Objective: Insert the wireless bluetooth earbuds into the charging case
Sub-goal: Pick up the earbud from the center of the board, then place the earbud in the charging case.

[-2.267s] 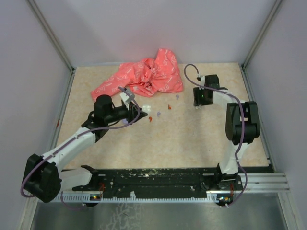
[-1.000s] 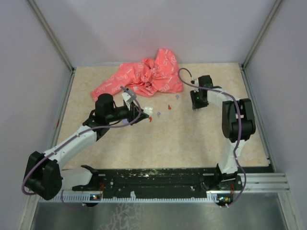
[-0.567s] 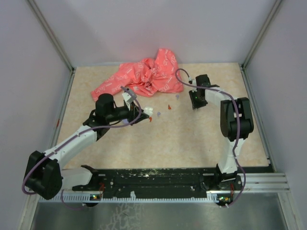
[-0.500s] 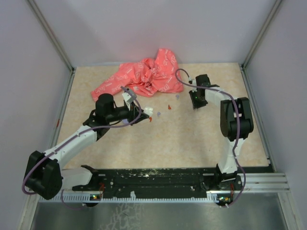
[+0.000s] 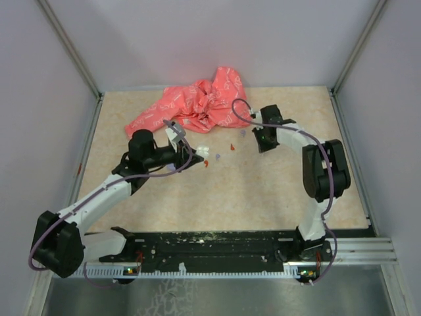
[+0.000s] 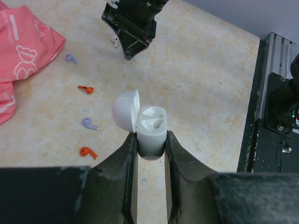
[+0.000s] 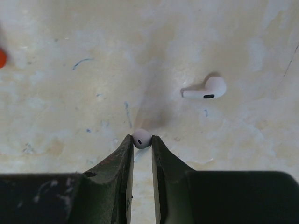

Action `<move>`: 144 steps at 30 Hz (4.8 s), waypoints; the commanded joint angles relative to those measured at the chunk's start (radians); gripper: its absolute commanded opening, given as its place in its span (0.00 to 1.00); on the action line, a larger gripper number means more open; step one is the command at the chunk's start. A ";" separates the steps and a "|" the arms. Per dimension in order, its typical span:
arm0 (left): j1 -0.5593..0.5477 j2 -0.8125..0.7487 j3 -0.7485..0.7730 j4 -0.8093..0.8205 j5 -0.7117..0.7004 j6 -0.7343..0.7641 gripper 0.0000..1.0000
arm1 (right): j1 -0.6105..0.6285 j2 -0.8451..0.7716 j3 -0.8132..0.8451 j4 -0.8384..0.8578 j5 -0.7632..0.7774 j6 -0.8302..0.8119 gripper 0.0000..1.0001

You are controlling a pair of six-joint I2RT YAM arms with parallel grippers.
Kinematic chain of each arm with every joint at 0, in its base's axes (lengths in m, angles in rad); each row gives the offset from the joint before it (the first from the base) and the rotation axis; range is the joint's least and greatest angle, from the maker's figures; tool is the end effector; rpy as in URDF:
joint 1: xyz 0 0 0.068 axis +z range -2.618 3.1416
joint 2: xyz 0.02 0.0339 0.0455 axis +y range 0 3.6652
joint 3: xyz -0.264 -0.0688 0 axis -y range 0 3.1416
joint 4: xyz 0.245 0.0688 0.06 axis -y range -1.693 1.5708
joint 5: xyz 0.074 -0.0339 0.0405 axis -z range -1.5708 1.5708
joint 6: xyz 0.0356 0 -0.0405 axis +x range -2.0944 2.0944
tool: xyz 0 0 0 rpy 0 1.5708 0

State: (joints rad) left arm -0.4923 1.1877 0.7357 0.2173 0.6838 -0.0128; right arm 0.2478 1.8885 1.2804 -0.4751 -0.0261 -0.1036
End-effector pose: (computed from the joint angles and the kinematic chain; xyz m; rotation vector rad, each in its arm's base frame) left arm 0.2244 -0.1459 0.2817 0.9129 1.6187 -0.9693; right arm 0.3771 0.0964 0.1767 -0.4727 2.6135 0.0822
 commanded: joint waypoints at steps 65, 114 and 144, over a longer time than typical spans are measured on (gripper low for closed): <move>0.014 -0.190 -0.361 0.903 0.013 -0.173 0.00 | 0.697 -0.758 -0.384 0.847 -0.168 -0.074 0.10; 0.013 -0.170 -0.365 0.986 -0.044 -0.371 0.00 | 0.698 -0.781 -0.460 0.825 -0.271 -0.106 0.15; 0.010 -0.192 -0.359 0.895 -0.027 -0.211 0.00 | 0.697 -0.764 -0.249 0.609 -0.048 0.152 0.76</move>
State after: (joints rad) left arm -0.4820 1.0084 0.3592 1.0969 0.6434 -0.2310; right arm 0.9405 1.0939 0.9707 0.1230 -0.1230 -0.0002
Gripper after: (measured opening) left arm 0.275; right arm 0.756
